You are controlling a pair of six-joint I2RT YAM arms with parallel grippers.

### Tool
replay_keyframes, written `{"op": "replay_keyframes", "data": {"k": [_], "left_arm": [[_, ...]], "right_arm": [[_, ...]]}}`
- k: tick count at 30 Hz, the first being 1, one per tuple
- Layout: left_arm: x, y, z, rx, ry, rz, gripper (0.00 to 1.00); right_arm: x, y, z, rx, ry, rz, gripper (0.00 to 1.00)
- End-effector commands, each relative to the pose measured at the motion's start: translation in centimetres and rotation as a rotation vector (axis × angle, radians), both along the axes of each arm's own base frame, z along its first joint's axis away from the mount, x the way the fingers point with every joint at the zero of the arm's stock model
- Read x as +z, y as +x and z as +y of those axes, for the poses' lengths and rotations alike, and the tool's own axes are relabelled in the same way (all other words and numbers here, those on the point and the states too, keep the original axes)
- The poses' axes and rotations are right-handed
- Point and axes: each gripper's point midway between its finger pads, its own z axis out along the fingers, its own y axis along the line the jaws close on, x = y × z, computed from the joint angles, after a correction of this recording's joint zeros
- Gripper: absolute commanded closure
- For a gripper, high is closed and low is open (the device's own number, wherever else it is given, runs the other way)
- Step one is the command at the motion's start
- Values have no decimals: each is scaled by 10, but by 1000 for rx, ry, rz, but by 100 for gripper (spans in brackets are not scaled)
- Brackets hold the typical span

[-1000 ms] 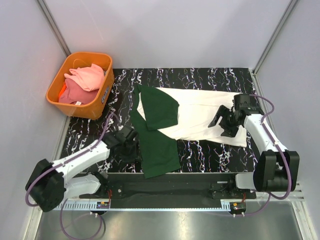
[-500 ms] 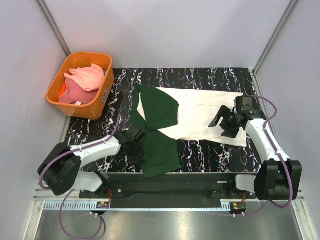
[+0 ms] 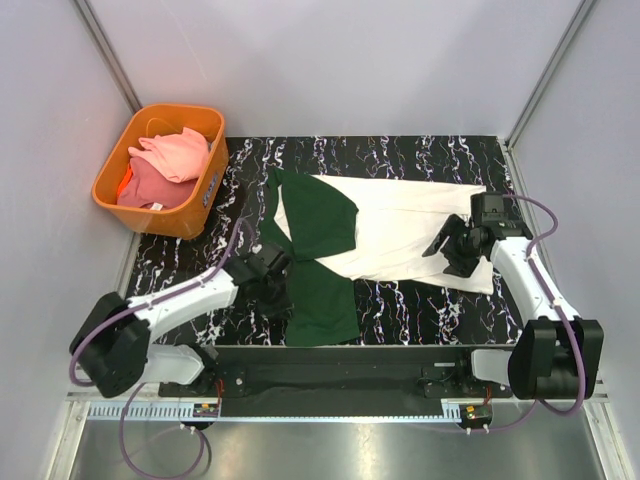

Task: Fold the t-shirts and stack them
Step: Fold the tshirt

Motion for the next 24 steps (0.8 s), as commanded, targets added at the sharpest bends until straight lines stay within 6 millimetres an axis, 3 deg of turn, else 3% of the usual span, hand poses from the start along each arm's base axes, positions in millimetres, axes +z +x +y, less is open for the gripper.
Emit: {"op": "replay_keyframes", "data": {"k": [1, 5, 6, 14, 17, 24], "left_arm": [[49, 23, -18, -88, -87, -175, 100], [70, 30, -26, -176, -115, -255, 100], [76, 32, -28, -217, -118, -282, 100], [92, 42, -38, -372, -153, -399, 100], [95, 40, -44, -401, -191, -407, 100], [109, 42, -49, -452, -215, -458, 100]], "right_arm": [[-10, -1, -11, -100, -36, 61, 30], [-20, 5, -24, -185, -22, 114, 41], [-23, 6, -37, -236, -21, 129, 51], [-38, -11, -121, -489, -91, 173, 53], [-46, -22, -137, -533, -88, 206, 55], [-63, -38, -149, -622, -40, 238, 64]]}}
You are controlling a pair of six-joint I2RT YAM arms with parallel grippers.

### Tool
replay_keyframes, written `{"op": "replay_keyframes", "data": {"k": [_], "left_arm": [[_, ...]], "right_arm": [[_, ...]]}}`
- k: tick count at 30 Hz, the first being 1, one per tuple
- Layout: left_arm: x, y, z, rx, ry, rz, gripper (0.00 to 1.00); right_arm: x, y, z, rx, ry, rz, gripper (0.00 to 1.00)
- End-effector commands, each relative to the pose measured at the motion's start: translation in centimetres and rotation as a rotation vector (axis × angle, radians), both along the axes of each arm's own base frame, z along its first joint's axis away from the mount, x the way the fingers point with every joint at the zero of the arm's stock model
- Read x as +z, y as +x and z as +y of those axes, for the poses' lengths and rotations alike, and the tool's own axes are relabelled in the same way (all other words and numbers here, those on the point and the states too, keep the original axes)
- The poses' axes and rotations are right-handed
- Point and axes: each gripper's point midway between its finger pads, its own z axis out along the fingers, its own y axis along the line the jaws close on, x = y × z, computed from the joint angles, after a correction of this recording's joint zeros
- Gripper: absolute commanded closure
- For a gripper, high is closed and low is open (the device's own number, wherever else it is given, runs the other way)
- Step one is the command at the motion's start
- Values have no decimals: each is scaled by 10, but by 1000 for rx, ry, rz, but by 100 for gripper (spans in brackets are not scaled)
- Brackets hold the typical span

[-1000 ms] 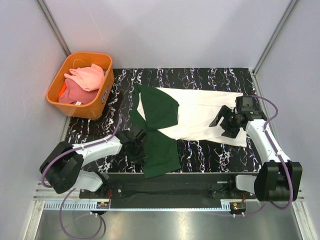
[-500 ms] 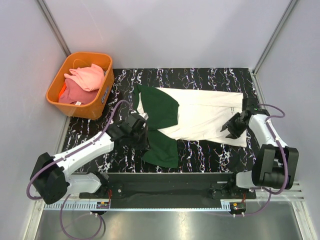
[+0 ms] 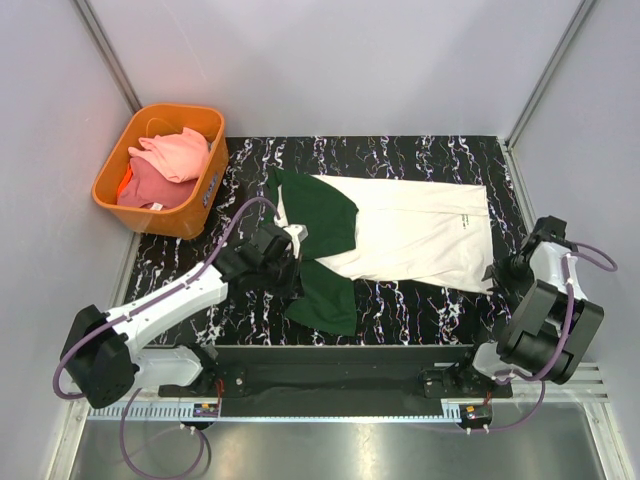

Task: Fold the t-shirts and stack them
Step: Fold the tshirt

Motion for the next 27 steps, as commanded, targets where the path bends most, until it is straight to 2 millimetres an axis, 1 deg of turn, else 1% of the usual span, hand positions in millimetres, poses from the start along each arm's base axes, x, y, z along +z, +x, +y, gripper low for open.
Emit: {"op": "replay_keyframes", "data": {"k": [1, 2, 5, 9, 14, 18, 21, 22, 23, 24, 26, 27], "left_arm": [[38, 10, -17, -72, -101, -114, 100], [40, 11, -16, -72, -102, -124, 100], [44, 13, -17, -75, -107, -139, 100], [46, 15, -18, -76, -105, -137, 100], [48, 17, -11, -52, -93, -141, 100], [49, 19, -5, -22, -75, -145, 100], [51, 20, 2, 12, -68, -145, 100], [53, 21, 4, 23, -67, -149, 100], [54, 21, 7, 36, -68, -148, 100], [58, 20, 10, 49, -73, -157, 100], [62, 21, 16, 82, -81, -162, 100], [68, 21, 19, 96, -90, -177, 100]], "right_arm": [[-11, -10, -5, -36, 7, 14, 64], [-13, -10, -3, -36, 18, 10, 64], [-18, -9, -7, -38, 15, 1, 61], [-24, -4, -7, -38, 39, -5, 58], [-35, -2, -6, -31, 52, -2, 57], [-46, -3, -5, -31, 69, 18, 59], [-49, -3, -6, -31, 65, 27, 64], [-48, -2, -8, -30, 64, 28, 71], [-47, -3, -10, -27, 50, 34, 84], [-46, -4, -11, -30, 42, 40, 90], [-44, -8, -14, -29, 27, 59, 96], [-42, -9, -14, -23, 23, 61, 98]]}}
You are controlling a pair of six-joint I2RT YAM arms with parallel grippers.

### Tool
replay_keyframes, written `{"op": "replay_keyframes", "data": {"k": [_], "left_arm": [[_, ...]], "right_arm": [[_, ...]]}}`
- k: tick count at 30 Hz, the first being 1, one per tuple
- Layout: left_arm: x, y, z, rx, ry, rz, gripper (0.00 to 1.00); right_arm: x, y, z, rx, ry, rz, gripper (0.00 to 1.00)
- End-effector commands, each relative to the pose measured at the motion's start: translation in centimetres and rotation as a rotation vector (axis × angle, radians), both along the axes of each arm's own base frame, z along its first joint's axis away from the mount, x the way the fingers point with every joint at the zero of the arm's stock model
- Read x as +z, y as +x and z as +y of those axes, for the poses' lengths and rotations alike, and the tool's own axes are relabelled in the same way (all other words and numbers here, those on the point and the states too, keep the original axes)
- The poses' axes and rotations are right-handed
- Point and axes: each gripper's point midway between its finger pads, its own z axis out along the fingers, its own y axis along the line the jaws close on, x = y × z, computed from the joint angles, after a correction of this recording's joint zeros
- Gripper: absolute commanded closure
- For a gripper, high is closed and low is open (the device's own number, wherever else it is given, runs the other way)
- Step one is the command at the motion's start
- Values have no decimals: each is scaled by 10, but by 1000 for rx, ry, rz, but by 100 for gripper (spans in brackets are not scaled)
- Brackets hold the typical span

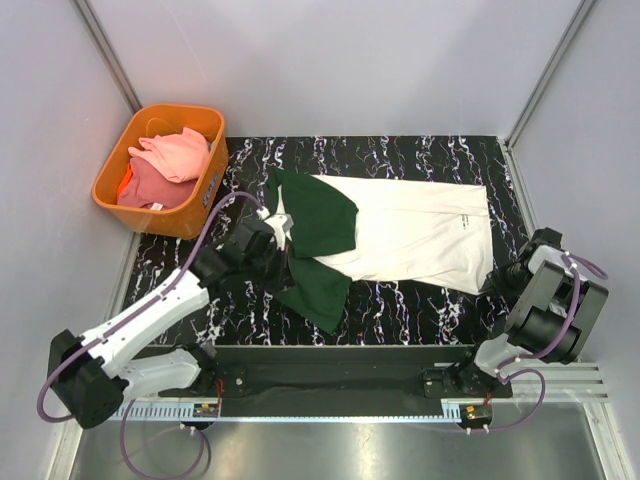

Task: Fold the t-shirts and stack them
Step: Fold the tshirt

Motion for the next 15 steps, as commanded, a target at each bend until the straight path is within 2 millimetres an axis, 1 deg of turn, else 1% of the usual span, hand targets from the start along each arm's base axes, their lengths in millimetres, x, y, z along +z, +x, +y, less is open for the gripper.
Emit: {"op": "replay_keyframes", "data": {"k": [1, 2, 6, 10, 13, 14, 15], "left_arm": [[39, 10, 5, 68, -71, -92, 100], [44, 9, 7, 81, -83, -96, 100], [50, 8, 11, 139, -108, -87, 100], [58, 14, 8, 199, -131, -67, 100], [55, 21, 4, 233, -123, -43, 100], [59, 25, 3, 253, -130, -42, 100], [56, 31, 2, 269, -112, -35, 100]], "right_arm": [[5, -3, -10, 11, -45, 26, 99], [6, -5, -10, 17, -51, 33, 99], [10, -5, -15, 57, -76, 24, 100], [23, 10, -23, 97, -97, -14, 100], [27, 21, -22, 90, -74, -37, 100], [28, 25, -23, 84, -70, -47, 100], [28, 28, -25, 81, -66, -47, 100]]}}
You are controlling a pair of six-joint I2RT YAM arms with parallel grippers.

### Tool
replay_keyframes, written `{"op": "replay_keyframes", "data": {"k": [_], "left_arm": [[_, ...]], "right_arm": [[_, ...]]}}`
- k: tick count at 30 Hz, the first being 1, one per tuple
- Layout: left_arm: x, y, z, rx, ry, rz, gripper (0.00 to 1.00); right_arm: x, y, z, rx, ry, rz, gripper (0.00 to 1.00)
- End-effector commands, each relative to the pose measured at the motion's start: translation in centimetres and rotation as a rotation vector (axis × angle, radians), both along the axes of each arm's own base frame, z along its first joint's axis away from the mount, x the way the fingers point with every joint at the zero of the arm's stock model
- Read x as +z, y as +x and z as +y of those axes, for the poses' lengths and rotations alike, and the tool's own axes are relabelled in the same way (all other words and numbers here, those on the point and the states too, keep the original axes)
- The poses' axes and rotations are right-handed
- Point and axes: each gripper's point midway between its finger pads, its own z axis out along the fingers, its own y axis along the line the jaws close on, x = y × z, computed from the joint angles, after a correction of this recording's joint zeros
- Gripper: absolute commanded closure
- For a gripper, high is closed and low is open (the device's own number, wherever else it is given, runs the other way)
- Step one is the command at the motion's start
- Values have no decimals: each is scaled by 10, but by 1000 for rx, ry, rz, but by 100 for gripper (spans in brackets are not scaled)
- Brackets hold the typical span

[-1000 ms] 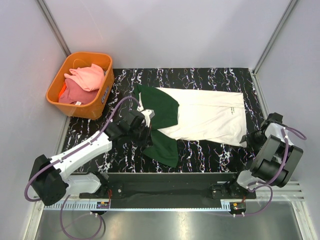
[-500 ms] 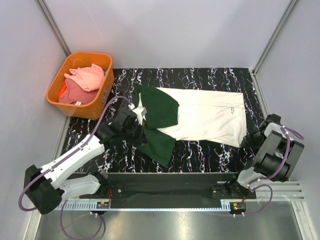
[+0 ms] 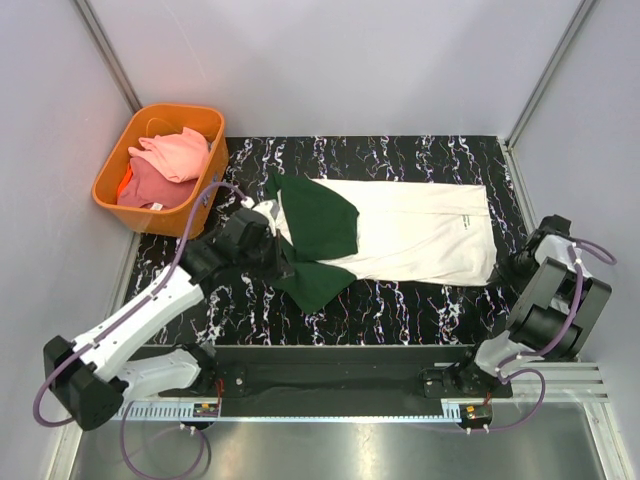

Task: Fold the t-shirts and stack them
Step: Fold the tshirt

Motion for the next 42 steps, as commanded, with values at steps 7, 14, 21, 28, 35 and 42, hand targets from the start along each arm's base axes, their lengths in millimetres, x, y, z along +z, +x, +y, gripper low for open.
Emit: {"op": "replay_keyframes", "data": {"k": [7, 14, 21, 28, 35, 42], "left_arm": [[49, 76, -22, 133, -20, -71, 100], [45, 148, -19, 222, 10, -27, 100], [28, 201, -9, 268, 8, 19, 100], [25, 237, -4, 295, 22, -1, 100], [3, 254, 8, 350, 41, 39, 100], [-2, 268, 29, 417, 55, 40, 100]], "right_arm": [[22, 46, -14, 27, 5, -59, 100], [26, 74, -19, 42, -9, -89, 100], [32, 111, -17, 56, 4, -126, 100], [38, 144, -14, 96, 15, -165, 100], [48, 176, -24, 110, -3, -207, 100], [45, 201, -30, 137, 11, -229, 100]]}}
